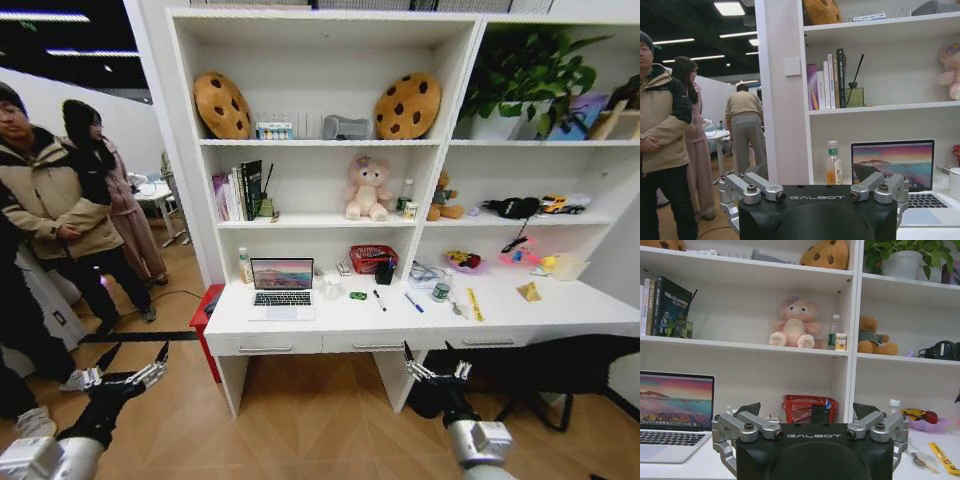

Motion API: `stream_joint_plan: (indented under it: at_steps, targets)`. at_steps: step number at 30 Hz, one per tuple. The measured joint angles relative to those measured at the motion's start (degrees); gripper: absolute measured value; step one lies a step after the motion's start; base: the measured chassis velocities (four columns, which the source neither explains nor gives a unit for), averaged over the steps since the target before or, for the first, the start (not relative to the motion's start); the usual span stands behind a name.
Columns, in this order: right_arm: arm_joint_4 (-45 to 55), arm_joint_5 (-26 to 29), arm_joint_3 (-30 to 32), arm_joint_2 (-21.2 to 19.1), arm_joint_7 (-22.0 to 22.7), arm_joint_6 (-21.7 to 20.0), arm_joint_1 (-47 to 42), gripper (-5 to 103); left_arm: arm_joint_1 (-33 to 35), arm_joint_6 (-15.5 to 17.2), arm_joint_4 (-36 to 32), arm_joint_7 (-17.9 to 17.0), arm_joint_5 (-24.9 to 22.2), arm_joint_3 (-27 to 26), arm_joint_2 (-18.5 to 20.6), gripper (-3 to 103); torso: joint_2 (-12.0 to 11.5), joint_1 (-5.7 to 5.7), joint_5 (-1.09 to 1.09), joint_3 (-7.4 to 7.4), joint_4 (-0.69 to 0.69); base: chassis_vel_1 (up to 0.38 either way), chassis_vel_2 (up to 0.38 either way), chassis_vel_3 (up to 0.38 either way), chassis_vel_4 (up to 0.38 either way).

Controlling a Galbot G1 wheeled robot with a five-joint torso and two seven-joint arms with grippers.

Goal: Organize the objects on the table.

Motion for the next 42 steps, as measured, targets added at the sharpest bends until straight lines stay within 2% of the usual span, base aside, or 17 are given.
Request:
stream_joint_plan:
  at_steps: [5,13,16,23,42]
  targets:
    - [0.5,0.4,-0.9,-0.4,-1.2,-0.3,0.6,100,-0.5,-0.1,0.3,0.7,-0.3,0.5,1.4,98,0.0,0.00,0.00,0.00,0.01,0.000,0.000,0.000,0.000]
    - [0.6,2.1,-0.8,-1.0,-0.8,1.4,1.3,100,-0.3,-0.1,-0.1,0.9,-0.1,0.6,1.2,96,0.0,0.00,0.01,0.00,0.01,0.000,0.000,0.000,0.000]
    - [0.6,2.1,-0.7,-1.0,-0.9,1.8,1.5,100,-0.3,-0.1,-0.2,0.9,-0.1,0.6,1.3,99,0.0,0.00,0.00,0.00,0.01,0.000,0.000,0.000,0.000]
    - [0.2,1.5,-1.1,-0.8,-0.9,2.6,1.7,100,0.1,-0.1,-0.4,1.0,0.1,0.7,1.1,97,0.0,0.00,0.00,0.00,0.01,0.000,0.000,0.000,0.000]
    - [-1.1,2.7,-1.0,-0.4,-0.9,1.1,1.4,100,0.1,-0.2,0.2,1.0,0.1,1.0,0.5,97,0.0,0.00,0.00,0.00,0.00,0.000,0.000,0.000,0.000]
